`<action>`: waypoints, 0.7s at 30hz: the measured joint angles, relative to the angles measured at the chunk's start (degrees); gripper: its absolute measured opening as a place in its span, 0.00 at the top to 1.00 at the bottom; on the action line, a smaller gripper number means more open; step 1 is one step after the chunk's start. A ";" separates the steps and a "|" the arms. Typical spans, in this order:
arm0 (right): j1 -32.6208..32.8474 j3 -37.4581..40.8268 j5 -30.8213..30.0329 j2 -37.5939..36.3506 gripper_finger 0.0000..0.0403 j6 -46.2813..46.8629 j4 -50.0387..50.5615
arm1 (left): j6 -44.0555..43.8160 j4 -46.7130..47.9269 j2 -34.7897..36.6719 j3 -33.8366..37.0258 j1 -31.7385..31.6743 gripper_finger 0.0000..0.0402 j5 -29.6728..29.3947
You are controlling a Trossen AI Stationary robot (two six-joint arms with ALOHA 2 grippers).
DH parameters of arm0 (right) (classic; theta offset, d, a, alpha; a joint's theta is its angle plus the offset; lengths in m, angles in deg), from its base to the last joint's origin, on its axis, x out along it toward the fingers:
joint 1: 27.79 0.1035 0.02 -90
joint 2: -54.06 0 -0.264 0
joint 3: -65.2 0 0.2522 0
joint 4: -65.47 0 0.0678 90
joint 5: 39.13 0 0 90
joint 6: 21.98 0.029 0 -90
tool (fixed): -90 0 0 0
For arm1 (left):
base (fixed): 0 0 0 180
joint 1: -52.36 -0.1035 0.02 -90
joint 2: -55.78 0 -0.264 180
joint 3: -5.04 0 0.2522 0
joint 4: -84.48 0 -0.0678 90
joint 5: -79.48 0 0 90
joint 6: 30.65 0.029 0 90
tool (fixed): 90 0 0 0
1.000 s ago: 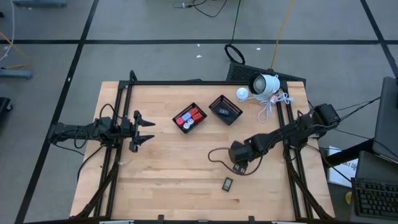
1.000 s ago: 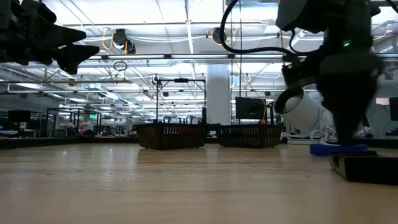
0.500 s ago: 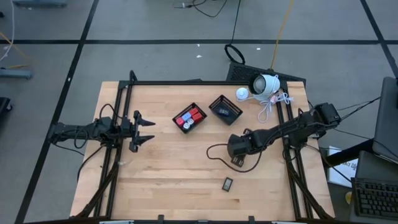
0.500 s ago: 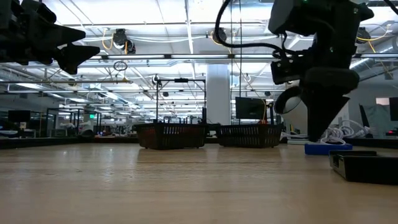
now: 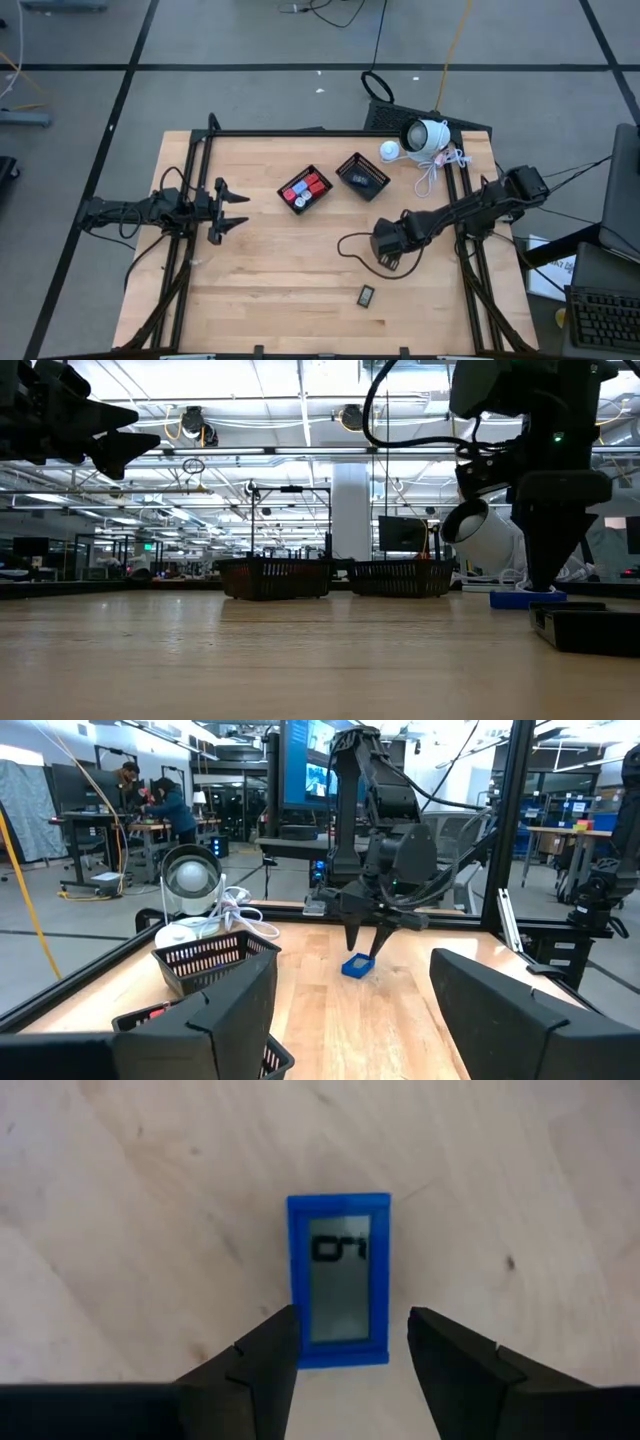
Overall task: Pick & Place Office items
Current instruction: Put the blue digital timer into the right black bin
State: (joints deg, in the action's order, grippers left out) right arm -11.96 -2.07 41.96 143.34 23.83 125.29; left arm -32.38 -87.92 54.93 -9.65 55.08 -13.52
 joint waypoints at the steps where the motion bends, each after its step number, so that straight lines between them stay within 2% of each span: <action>1: 0.48 0.00 -0.11 0.00 0.56 0.02 -0.02 | 0.00 0.03 0.01 0.00 -0.02 0.35 -0.01; 5: 1.54 0.00 -0.33 0.00 0.54 1.41 -0.76 | 0.00 0.01 0.00 0.00 0.00 0.37 0.01; 12: 3.62 2.63 -5.32 -0.04 0.46 2.33 -5.55 | 0.00 0.01 0.00 0.00 -0.01 0.34 0.00; 21: 4.16 10.74 -1.73 -0.44 0.37 2.04 -15.93 | 0.00 -0.01 0.01 0.00 0.00 0.30 0.00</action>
State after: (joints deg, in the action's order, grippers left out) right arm -7.80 8.67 40.23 142.90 25.87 109.36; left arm -32.38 -87.93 54.94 -9.65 55.08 -13.52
